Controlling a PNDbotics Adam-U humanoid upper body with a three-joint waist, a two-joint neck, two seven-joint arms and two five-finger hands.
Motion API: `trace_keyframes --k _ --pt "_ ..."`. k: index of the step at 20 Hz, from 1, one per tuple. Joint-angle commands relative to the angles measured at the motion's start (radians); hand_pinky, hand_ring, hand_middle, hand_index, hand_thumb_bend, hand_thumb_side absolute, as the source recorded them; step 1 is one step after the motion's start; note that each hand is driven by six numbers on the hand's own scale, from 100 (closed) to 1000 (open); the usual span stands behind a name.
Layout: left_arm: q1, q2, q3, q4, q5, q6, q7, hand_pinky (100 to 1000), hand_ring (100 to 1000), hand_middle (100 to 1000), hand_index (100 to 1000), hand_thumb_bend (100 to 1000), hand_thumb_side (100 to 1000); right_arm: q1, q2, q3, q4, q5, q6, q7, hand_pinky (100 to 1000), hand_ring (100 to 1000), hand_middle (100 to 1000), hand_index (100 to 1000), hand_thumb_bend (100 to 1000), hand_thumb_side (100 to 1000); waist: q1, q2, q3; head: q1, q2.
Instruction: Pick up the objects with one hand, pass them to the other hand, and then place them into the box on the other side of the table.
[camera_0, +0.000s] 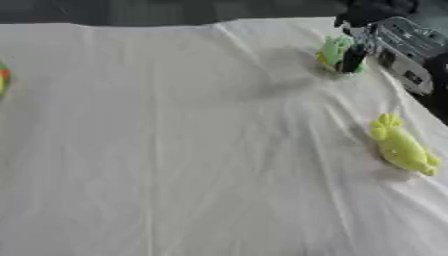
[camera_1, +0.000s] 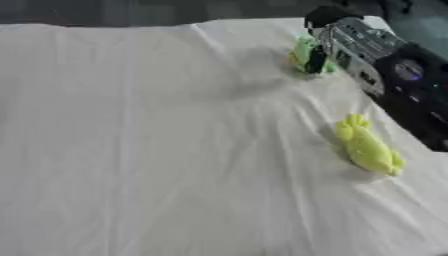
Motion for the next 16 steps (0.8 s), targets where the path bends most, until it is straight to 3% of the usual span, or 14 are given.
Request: trace_keyframes --k 1,12,16 --pt "-0.005 0.035 0.027 -0.012 -0.001 0.000 0.004 720 775 754 738 100 697 -0.002 -0.061 -0.028 0.014 -0.006 0.284 0.285 911 938 945 931 388 100 0.003 -0.016 0.001 -0.009 -0.012" --pt "0.006 0.038 0.033 -0.011 -0.001 0.001 0.010 722 776 754 738 100 697 0.019 -0.085 -0.064 0.063 0.068 0.284 0.285 910 941 949 947 392 100 0.010 0.004 0.015 -0.034 -0.033" --pt "0.007 0.037 0.034 -0.012 0.000 0.002 0.011 723 776 754 738 100 697 0.021 -0.082 -0.066 0.065 0.055 0.284 0.285 911 941 949 948 398 100 0.011 0.013 0.018 -0.041 -0.038"
